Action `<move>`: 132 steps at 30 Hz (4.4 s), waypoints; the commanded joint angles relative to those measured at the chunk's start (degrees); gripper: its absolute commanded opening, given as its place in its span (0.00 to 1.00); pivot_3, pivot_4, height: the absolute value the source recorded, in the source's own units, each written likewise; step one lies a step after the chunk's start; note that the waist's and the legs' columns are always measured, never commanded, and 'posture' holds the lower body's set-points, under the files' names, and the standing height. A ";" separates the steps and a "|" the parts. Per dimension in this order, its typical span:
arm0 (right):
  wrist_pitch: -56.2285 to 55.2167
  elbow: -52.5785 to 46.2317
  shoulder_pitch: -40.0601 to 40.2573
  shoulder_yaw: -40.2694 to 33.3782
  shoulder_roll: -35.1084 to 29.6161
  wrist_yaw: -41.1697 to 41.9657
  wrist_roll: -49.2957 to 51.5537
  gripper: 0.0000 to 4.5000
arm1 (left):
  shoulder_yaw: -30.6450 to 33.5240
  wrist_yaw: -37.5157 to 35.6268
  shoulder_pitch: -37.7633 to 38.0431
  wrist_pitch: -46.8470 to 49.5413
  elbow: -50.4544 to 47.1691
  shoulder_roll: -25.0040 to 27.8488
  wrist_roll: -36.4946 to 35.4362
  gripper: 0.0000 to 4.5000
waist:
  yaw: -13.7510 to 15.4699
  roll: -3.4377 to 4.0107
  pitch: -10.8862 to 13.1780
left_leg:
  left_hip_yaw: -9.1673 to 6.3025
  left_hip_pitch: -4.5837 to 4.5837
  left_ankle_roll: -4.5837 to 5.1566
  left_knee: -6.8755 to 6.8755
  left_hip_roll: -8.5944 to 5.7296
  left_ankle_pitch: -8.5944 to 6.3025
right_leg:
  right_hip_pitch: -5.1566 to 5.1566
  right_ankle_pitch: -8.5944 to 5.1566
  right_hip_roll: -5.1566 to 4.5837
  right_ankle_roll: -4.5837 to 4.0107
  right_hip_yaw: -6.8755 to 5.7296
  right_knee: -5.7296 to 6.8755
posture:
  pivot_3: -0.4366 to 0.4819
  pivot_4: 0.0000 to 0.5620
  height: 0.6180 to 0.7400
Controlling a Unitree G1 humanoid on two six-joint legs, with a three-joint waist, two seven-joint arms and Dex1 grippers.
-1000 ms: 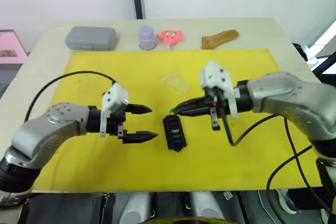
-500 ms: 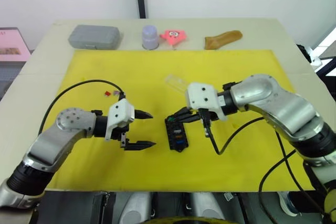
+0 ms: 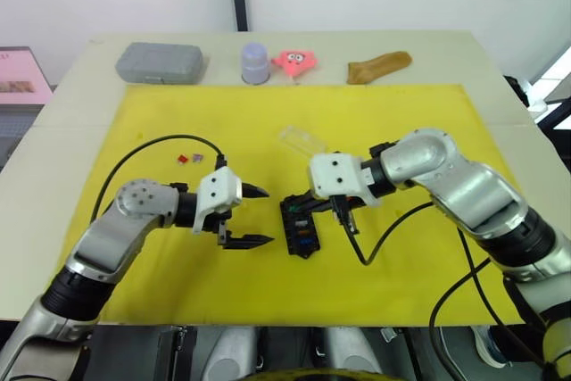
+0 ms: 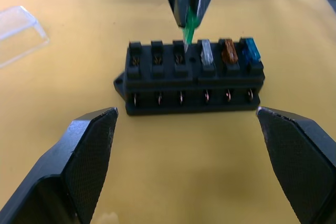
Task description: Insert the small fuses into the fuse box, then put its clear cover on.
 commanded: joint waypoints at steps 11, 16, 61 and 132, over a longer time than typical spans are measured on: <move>-0.74 0.61 -0.99 -1.21 1.80 2.54 -2.90 0.00 | 0.22 -0.85 -0.92 0.10 -0.78 -0.19 1.30 0.99 | 0.00 0.00 0.00 | 0.00 0.01 0.00 0.01 0.00 0.00 | -0.01 0.00 0.00 0.00 0.00 0.04 | 0.48 0.27 1.00; -1.21 0.94 -0.89 -0.98 1.75 3.13 -4.21 0.00 | -0.22 -1.07 -1.44 0.08 -0.52 -0.90 1.96 0.99 | 0.04 0.00 0.00 | 0.00 0.01 0.00 0.03 -0.01 0.00 | -0.02 0.00 0.00 0.00 0.00 0.09 | 0.48 0.27 1.00; -0.49 4.68 0.82 -0.10 3.74 4.64 -9.25 0.00 | -0.28 -1.64 -2.08 -0.71 -0.69 -3.17 4.06 0.99 | -0.03 0.00 0.00 | 0.00 0.01 0.00 0.06 -0.02 0.00 | -0.05 0.00 0.00 0.00 0.00 0.16 | 0.48 0.27 1.00; -6.49 2.16 21.09 -15.89 9.86 -7.04 4.73 0.01 | -1.61 -2.73 -4.55 -2.65 1.64 -5.32 5.08 1.00 | 0.03 -0.08 -0.05 | 0.00 0.08 -0.01 0.06 -0.03 0.00 | 0.01 0.00 0.00 0.01 0.00 0.20 | 0.48 0.27 1.00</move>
